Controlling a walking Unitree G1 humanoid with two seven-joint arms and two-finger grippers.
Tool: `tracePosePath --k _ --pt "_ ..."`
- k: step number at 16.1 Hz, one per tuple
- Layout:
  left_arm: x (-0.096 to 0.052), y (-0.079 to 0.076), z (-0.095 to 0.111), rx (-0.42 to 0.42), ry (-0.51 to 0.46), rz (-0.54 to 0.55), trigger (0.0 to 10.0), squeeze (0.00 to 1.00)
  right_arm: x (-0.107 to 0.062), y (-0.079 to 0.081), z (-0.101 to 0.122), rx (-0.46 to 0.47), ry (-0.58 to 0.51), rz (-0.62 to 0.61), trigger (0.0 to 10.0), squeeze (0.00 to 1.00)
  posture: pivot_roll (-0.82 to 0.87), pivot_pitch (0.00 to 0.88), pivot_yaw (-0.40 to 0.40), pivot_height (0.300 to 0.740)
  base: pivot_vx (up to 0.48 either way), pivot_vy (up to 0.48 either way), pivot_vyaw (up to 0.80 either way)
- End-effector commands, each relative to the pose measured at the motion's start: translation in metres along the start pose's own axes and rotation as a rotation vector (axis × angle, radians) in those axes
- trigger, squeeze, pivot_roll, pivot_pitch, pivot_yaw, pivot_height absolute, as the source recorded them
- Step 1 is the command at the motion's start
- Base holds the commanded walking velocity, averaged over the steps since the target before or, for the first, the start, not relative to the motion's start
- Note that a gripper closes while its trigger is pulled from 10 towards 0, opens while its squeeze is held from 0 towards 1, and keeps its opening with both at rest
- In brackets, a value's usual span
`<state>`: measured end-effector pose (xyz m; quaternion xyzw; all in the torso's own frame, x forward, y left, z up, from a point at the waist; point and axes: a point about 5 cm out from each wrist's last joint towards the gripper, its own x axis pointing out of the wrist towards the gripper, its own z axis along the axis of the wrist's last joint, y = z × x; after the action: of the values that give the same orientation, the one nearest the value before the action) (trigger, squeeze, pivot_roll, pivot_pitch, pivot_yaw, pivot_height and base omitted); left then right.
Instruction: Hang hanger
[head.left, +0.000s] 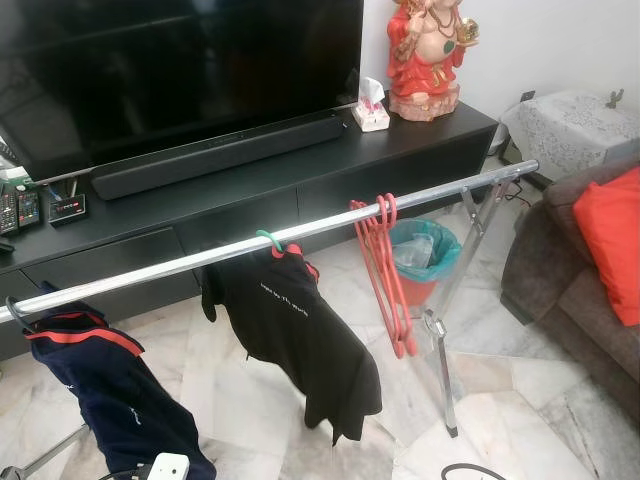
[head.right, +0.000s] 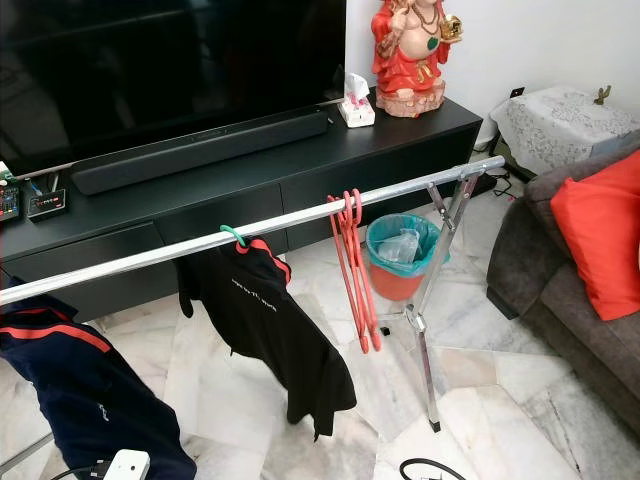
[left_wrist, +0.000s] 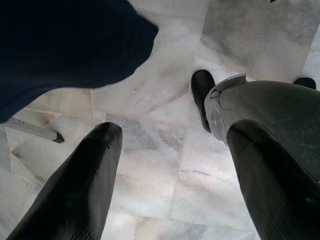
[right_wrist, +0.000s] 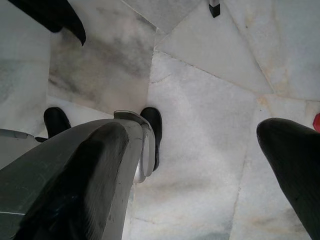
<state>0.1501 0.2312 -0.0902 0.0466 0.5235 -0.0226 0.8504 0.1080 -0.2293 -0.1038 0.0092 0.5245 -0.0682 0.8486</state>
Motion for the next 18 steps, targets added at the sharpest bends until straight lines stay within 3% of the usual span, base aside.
tracePosePath --k 1,18 --pt "-0.0001 0.0063 0.0084 0.08 0.007 0.014 10.0 0.0 0.0095 0.0424 0.0463 0.063 -0.118 0.022 10.0 0.0 -0.08 0.0 0.068 0.74 0.0 0.0 0.0" --pt "0.0 0.006 0.009 0.08 0.005 0.014 10.0 0.0 0.0093 0.042 0.0478 0.07 -0.133 0.017 10.0 0.0 -0.07 0.0 0.066 0.74 0.0 0.0 0.0"
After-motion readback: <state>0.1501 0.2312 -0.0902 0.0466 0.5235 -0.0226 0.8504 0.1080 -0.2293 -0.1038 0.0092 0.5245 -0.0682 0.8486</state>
